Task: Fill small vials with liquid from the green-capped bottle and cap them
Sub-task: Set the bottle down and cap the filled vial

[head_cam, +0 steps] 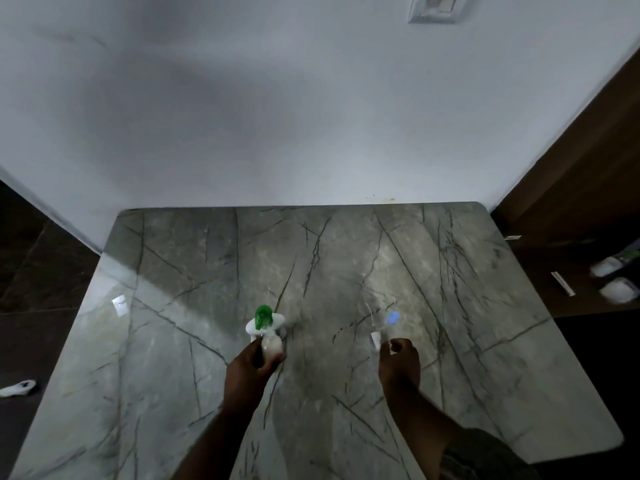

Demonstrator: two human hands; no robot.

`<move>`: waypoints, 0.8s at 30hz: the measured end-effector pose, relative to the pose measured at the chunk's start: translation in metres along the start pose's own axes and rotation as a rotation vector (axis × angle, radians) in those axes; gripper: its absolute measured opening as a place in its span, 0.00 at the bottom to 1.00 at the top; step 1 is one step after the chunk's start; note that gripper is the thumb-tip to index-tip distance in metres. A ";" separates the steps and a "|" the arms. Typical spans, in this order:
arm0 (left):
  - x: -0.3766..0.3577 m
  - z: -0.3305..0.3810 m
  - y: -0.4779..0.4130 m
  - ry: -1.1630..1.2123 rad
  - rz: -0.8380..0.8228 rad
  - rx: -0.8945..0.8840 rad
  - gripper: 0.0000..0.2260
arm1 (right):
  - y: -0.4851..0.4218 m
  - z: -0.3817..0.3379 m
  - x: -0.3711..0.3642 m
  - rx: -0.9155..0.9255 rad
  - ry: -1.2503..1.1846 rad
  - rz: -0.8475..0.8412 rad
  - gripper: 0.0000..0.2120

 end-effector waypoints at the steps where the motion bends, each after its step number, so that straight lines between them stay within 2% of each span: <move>1: 0.000 0.000 0.000 0.002 0.001 0.002 0.18 | -0.001 0.000 -0.005 -0.005 0.012 -0.018 0.16; 7: -0.001 -0.002 -0.003 0.024 -0.005 0.023 0.20 | -0.008 0.009 -0.030 -0.076 0.033 -0.075 0.23; 12: -0.001 -0.002 -0.004 0.038 -0.001 0.021 0.19 | -0.009 0.009 -0.043 -0.074 0.017 -0.061 0.22; 19: -0.002 -0.003 -0.002 0.041 -0.017 0.009 0.22 | 0.010 0.001 -0.050 -0.024 0.013 -0.080 0.15; 24: -0.004 0.000 -0.002 0.031 -0.018 0.018 0.23 | 0.050 -0.025 -0.040 0.050 -0.301 -0.209 0.05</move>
Point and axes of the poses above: each hand's wrist, its own y-axis away from the middle knuckle, its own x-axis out of the back of the hand, z = x × y, the point moved 8 cm from there along -y, towards the middle knuckle, and after that the axes turned 9 degrees about z, right-handed, at the moved point
